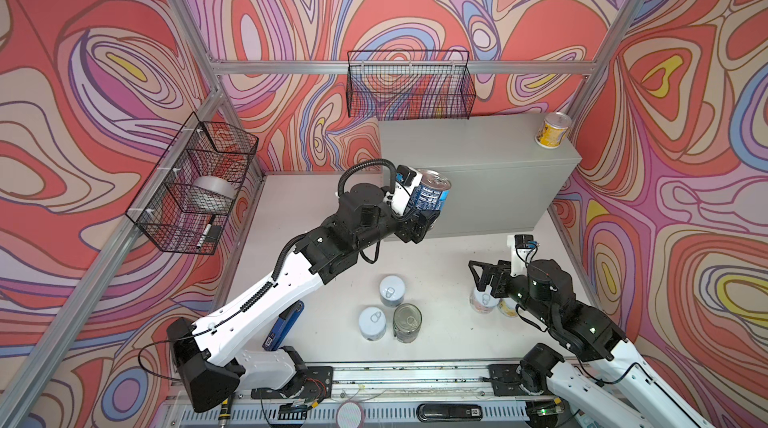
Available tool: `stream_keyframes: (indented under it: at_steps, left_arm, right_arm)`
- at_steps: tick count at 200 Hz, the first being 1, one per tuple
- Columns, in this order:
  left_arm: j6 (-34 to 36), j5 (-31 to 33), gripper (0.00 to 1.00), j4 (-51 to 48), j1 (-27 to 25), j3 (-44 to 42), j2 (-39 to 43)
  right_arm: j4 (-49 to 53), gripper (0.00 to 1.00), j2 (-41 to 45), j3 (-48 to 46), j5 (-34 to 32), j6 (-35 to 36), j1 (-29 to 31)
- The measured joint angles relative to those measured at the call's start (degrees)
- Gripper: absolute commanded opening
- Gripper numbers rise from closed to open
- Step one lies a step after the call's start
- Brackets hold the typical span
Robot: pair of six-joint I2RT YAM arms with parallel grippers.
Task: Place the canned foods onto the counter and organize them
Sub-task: 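Raise the dark blue can over the cabinet with the left gripper while the right withdraws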
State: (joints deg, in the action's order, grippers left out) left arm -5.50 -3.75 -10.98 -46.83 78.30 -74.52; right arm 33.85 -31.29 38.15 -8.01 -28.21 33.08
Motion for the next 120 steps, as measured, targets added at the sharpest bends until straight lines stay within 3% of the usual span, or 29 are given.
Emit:
stream_keyframes:
  at_steps: [76, 120]
  left_arm:
    - [5.7, 7.13, 0.36, 0.0, 0.04, 7.65, -4.17]
    - [7.89, 9.38, 0.36, 0.5, 2.08, 12.7, -7.98]
  right_arm:
    - [-0.02, 0.99, -0.09, -0.02, 1.73, 0.5, 0.0]
    - [-3.34, 0.98, 6.12, -1.77, 8.81, 3.21, 0.0]
